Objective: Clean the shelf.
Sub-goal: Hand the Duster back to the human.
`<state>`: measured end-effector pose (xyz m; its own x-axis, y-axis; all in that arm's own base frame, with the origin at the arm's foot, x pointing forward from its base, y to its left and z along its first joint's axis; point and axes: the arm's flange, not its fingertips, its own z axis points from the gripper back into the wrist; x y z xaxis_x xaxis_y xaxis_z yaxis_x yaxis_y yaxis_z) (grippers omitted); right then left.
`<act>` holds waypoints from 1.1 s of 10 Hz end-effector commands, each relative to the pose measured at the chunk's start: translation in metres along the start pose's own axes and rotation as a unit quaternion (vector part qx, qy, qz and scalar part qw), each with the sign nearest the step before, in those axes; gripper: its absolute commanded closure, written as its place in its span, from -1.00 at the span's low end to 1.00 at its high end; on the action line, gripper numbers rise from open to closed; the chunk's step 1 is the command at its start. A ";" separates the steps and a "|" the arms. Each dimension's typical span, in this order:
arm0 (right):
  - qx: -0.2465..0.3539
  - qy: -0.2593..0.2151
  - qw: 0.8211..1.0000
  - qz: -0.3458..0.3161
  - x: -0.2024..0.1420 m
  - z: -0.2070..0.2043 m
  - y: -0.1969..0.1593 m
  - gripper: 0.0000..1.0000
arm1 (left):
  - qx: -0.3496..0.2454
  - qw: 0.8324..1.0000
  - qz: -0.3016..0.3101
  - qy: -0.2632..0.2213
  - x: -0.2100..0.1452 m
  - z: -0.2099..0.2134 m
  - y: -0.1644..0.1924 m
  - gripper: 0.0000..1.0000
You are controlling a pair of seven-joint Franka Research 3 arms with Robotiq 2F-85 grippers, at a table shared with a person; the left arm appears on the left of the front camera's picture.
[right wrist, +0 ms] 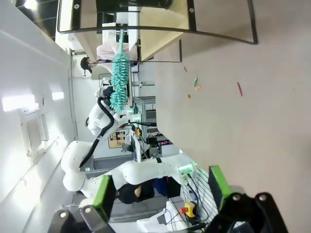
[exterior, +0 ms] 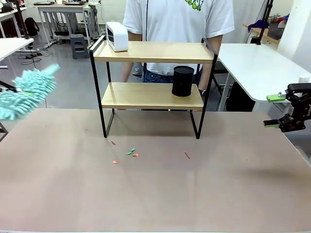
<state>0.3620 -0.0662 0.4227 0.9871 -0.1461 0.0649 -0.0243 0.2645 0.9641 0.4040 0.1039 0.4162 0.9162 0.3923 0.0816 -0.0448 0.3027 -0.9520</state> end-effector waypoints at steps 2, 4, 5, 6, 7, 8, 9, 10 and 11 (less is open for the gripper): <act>0.000 0.002 1.000 0.004 0.000 0.004 0.000 -1.00 | 0.000 1.000 0.000 0.000 0.000 0.000 0.000 1.00; 0.000 0.002 1.000 0.004 0.000 0.004 0.000 -1.00 | 0.000 1.000 0.000 0.000 0.000 0.000 0.000 1.00; 0.000 0.002 1.000 0.004 0.000 0.004 0.000 -1.00 | 0.000 1.000 0.000 0.000 0.000 0.000 0.000 1.00; 0.000 0.002 1.000 0.004 0.000 0.004 0.000 -1.00 | 0.000 1.000 0.000 0.000 0.000 0.000 0.000 1.00; 0.000 0.002 1.000 0.004 0.000 0.004 0.000 -1.00 | 0.000 1.000 0.000 0.000 0.000 0.000 0.000 1.00; 0.000 0.002 1.000 0.004 0.000 0.004 0.000 -1.00 | 0.000 1.000 0.000 0.000 0.000 0.000 0.000 1.00; 0.000 0.002 1.000 0.004 0.000 0.004 0.000 -1.00 | 0.000 1.000 0.000 0.000 0.000 0.000 0.000 1.00; 0.000 0.002 1.000 0.004 0.000 0.004 0.000 -1.00 | 0.000 1.000 0.000 0.000 0.000 0.000 0.000 1.00; 0.000 0.002 1.000 0.004 0.000 0.004 0.000 -1.00 | 0.000 1.000 0.000 0.000 0.000 0.000 0.000 1.00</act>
<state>0.3621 -0.0664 0.4223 0.9871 -0.1465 0.0640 -0.0233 0.2642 0.9642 0.4088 0.1051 0.4134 0.9189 0.3879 0.0719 -0.0504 0.2962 -0.9538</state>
